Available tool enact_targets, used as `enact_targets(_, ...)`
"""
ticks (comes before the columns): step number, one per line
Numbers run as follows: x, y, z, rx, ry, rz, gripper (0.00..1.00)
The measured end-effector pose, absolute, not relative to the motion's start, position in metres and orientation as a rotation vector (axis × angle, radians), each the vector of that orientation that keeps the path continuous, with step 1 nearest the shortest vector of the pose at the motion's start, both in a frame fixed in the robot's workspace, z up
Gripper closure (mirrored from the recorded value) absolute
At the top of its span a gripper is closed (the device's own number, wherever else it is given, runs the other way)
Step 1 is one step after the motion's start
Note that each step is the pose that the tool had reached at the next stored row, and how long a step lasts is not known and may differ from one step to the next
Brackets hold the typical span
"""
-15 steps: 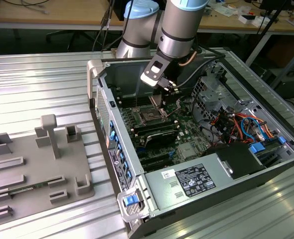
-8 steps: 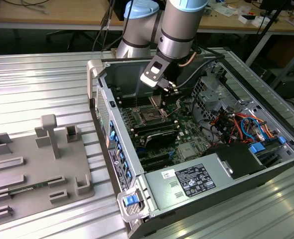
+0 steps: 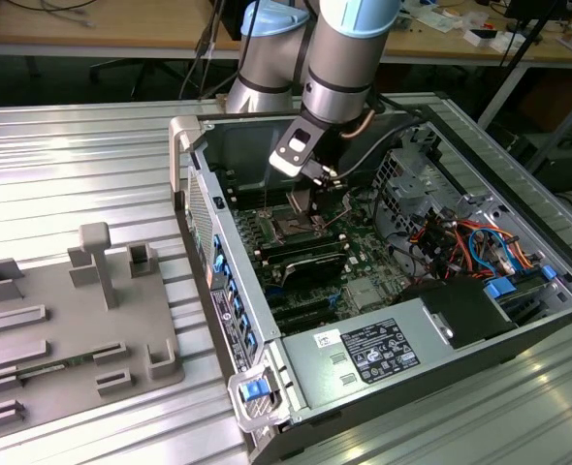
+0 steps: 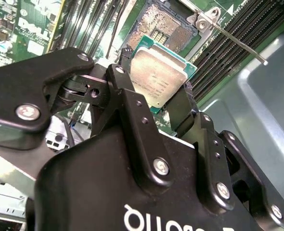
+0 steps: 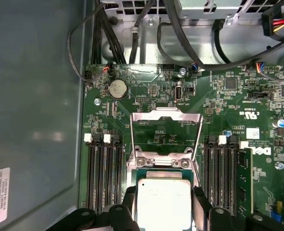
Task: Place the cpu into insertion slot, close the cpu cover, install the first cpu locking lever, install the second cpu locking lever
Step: 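Place the cpu into insertion slot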
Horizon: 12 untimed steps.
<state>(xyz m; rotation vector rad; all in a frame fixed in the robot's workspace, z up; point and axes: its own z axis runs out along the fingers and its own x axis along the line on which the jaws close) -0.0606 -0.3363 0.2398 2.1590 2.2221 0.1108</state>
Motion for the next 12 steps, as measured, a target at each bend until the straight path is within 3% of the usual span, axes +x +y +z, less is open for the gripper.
enact_targets(12, -0.071, -0.336, 0.228, 2.159, 2.222, 0.11, 0.45)
